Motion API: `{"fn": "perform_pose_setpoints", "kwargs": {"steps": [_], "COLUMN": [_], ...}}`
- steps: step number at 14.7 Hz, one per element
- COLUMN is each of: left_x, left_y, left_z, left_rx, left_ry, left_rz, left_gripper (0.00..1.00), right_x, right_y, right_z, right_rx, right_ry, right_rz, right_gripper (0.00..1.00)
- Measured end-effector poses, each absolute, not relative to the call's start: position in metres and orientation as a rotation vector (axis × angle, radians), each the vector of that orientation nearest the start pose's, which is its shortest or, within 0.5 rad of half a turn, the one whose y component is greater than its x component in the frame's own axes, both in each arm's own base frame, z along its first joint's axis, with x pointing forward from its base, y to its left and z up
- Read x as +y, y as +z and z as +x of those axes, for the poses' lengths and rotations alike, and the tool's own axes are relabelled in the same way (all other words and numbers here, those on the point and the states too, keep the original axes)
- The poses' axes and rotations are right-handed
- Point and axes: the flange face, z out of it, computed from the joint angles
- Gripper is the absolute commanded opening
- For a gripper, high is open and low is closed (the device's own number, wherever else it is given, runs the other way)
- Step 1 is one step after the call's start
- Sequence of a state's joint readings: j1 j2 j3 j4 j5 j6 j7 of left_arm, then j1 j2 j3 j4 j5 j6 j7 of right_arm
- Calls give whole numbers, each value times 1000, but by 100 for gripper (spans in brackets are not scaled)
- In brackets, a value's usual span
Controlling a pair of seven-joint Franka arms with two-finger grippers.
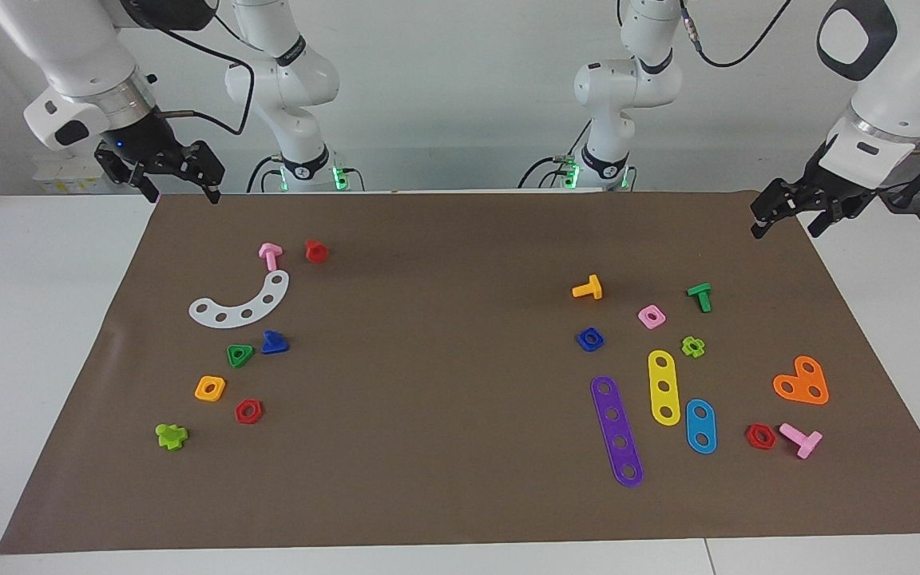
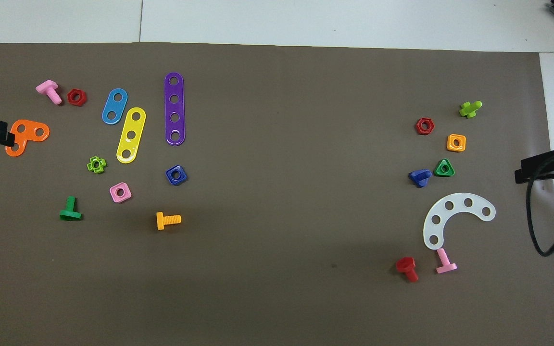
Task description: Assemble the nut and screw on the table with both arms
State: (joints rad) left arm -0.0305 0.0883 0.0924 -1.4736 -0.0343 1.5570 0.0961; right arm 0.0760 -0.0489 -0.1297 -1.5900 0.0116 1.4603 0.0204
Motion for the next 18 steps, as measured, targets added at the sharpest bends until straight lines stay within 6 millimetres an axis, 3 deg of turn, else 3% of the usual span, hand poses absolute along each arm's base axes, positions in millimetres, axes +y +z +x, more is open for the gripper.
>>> {"fn": "perform_pose_setpoints", "kwargs": {"steps": [5, 7, 11, 15, 18], "left_x": [19, 1, -52, -112, -141], "left_y": [615, 600, 549, 497, 446], "left_z": [581, 581, 573, 566, 564], "left_rx": [82, 84, -77, -356, -532], "left_ry": [-7, -50, -38, -30, -38], "left_rz": [-3168, -3170, -3177, -3161, -3136], "left_gripper": [100, 100, 100, 100, 97], "right_x": [-19, -8, -2, 5, 15], "right_y": [610, 569, 465, 385, 337], "right_z": [533, 541, 550, 570, 574], "right_rx": [70, -23, -280, -462, -520], "right_ry": [49, -20, -22, -41, -75], "right_rz": [-3119, -3120, -3113, -3105, -3108], "right_gripper": [100, 100, 99, 88, 74]}}
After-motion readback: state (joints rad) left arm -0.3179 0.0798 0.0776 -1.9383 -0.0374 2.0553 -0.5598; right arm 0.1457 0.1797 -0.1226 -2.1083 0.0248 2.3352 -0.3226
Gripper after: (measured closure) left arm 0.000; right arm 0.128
